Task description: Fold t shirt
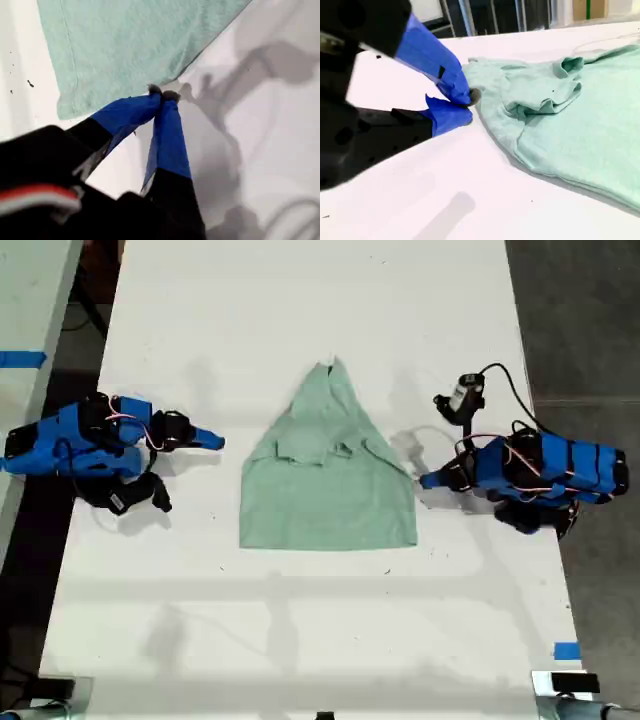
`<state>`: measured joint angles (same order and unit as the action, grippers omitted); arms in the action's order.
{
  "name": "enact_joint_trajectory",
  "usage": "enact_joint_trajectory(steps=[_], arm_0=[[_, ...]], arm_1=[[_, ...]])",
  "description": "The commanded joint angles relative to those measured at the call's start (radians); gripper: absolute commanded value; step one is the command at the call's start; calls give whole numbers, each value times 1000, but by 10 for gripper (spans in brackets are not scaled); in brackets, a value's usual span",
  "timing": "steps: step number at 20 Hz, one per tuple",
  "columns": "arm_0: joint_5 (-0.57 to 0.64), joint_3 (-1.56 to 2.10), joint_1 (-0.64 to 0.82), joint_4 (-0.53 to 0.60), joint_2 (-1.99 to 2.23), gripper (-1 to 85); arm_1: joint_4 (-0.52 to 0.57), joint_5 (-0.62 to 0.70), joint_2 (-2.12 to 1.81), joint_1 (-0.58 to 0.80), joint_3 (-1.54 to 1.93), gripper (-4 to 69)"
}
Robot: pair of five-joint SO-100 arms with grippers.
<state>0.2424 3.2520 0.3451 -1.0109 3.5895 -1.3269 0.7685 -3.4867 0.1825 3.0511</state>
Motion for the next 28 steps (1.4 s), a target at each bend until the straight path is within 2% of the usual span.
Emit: enact_joint_trajectory(steps=[1,7,9,12,14,16,17,19,20,24,28], arm_0=[[-14,40,-9,-2,8,14],[-14,40,-9,-2,8,14],[-14,40,-9,-2,8,14],[-14,40,-9,-2,8,14],[-14,40,-9,-2,8,14],[-14,40,-9,-2,8,14],[-14,40,-9,-2,8,14],[-14,40,-9,-2,8,14],[-14,40,-9,-2,8,14],[-14,40,-9,-2,8,14],[-14,40,-9,-2,8,15]], arm_1=[[-15,-520,-17,-35,54,7],[-15,-508,-17,-34,54,7],[38,-480,-17,-25,34,8],[-40,-417,26,34,-232,8],[-29,-416,272,44,-385,8],[81,-477,584,-21,-476,12],[135,-526,704,-72,-499,40],[239,-615,834,-140,-460,150],[296,-638,864,-161,-417,164],[505,-681,910,-175,-230,195],[611,-640,1026,-158,-239,190]])
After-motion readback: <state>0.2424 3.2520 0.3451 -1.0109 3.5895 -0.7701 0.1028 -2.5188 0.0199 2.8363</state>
